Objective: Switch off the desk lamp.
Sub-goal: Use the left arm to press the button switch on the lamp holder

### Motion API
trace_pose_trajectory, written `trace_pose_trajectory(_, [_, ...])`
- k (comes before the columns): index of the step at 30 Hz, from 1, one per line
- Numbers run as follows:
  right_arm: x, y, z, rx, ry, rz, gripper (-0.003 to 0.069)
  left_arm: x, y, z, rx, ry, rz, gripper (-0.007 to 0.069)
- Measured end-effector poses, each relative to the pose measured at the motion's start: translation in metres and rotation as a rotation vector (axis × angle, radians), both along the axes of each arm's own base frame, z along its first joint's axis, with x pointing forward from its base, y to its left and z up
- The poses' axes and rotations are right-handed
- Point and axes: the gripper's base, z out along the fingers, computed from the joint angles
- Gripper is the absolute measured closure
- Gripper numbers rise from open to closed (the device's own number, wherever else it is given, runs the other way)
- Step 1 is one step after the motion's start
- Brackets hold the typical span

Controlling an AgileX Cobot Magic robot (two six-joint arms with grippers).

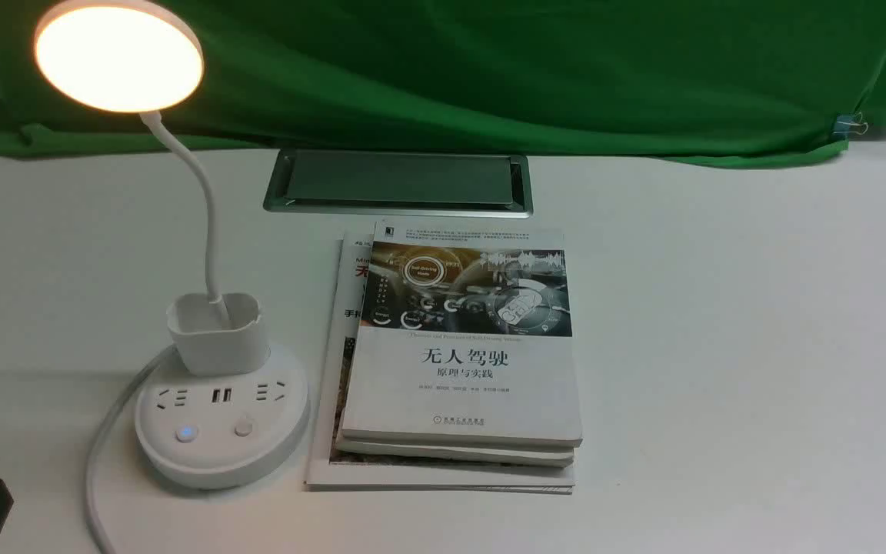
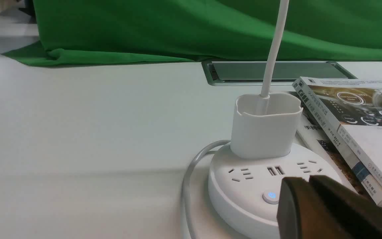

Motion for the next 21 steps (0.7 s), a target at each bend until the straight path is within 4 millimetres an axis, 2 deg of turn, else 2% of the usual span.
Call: trace_pose_trajectory(21, [0.0, 0.0, 0.0, 0.0, 0.0, 0.0, 0.0622, 0.0, 0.0005, 0.0, 0.026, -0.002, 0.002, 0.0613])
